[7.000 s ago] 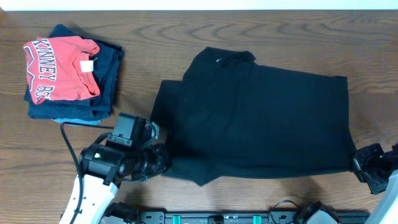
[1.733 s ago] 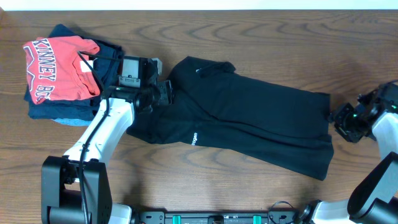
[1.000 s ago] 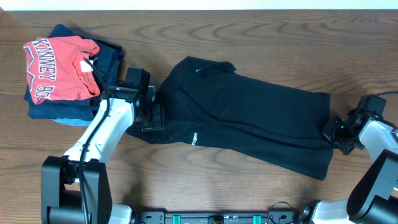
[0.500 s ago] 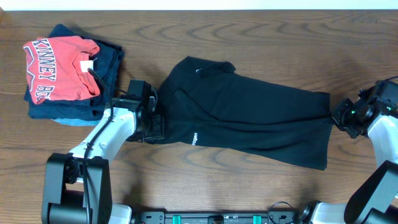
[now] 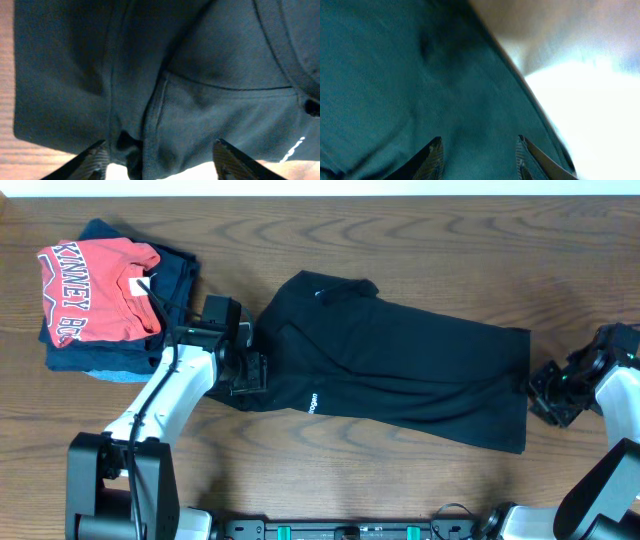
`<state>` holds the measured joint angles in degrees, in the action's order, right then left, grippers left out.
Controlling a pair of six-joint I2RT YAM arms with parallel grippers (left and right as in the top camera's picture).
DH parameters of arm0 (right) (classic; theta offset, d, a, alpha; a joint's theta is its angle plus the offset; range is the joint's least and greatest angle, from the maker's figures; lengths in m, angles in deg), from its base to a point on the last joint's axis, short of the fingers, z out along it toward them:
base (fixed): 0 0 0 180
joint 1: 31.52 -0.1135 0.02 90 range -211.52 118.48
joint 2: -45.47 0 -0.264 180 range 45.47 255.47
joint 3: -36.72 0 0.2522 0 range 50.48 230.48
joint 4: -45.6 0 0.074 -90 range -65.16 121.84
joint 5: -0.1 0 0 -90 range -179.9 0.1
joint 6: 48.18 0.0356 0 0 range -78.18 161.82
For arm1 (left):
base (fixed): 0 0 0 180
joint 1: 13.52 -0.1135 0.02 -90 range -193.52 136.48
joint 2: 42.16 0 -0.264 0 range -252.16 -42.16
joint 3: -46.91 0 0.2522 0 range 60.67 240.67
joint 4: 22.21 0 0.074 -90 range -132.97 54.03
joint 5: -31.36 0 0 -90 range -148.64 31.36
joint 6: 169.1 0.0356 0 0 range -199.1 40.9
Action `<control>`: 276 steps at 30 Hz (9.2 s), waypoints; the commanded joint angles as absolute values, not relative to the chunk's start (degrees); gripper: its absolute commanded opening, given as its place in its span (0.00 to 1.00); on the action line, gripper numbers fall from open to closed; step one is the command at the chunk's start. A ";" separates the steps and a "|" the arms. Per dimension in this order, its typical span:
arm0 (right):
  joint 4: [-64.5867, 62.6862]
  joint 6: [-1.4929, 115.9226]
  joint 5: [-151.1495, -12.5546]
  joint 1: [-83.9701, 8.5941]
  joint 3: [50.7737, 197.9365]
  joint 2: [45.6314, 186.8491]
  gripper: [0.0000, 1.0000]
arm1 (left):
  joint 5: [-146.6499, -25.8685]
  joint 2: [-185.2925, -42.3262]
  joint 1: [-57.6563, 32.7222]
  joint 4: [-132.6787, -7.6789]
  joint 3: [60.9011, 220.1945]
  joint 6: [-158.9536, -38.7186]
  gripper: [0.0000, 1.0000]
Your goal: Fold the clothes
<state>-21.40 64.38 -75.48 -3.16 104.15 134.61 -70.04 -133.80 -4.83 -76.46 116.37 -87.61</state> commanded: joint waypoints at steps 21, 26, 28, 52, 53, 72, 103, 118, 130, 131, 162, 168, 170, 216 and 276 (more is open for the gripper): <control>-17.07 68.23 -84.16 -2.97 91.10 133.96 0.27 | -67.79 -138.37 -6.99 -75.83 115.98 -83.39 0.06; -16.33 69.13 -86.37 -2.95 91.65 133.96 0.03 | -69.04 -137.12 -9.86 -80.22 119.32 -83.39 0.06; -16.35 68.21 -86.19 -2.92 92.11 133.96 0.02 | -71.79 -136.40 -10.36 -82.69 121.10 -83.39 0.11; -16.35 66.44 -86.23 -2.95 92.21 133.96 0.04 | -74.59 -136.64 -3.01 -73.80 114.63 -77.14 0.52; -16.37 66.48 -86.21 -2.95 92.21 133.96 0.04 | -74.08 -136.64 -2.86 -73.77 114.49 -77.16 0.47; -16.61 66.64 -85.80 -2.95 92.21 133.96 0.04 | -70.30 -136.88 -2.82 -71.30 111.46 -78.91 0.44; -19.45 68.14 -91.37 -2.92 92.21 133.96 0.04 | -68.23 -130.58 -10.23 -88.90 116.24 -81.32 0.17; -25.83 67.27 -88.27 -2.29 100.26 131.22 0.19 | -83.51 -130.50 -9.72 -80.27 116.20 -81.30 0.31; -27.50 67.49 -82.96 -2.29 104.13 122.37 0.40 | -85.14 -134.15 4.77 -74.21 115.96 -86.08 0.55; -27.52 67.49 -82.98 -2.29 104.13 122.35 0.40 | -84.69 -135.00 5.44 -74.01 115.96 -87.20 0.56; -25.86 67.47 -83.00 -2.29 104.13 122.35 0.41 | -81.93 -140.92 8.20 -54.56 116.11 -92.81 0.67; -25.46 67.49 -83.00 -2.29 104.13 122.35 0.41 | -77.49 -137.01 4.16 -62.08 116.09 -91.59 0.30; -25.33 67.49 -83.00 -2.29 104.13 122.35 0.41 | -76.51 -136.77 2.91 -62.58 116.09 -91.57 0.19; -25.55 63.84 -83.66 -2.33 101.26 122.66 0.54 | -64.34 -131.61 1.66 -80.59 113.66 -87.44 0.64; -24.72 79.75 -100.42 -2.07 89.81 122.72 0.01 | -56.42 -134.82 -6.47 -72.73 119.39 -87.44 0.06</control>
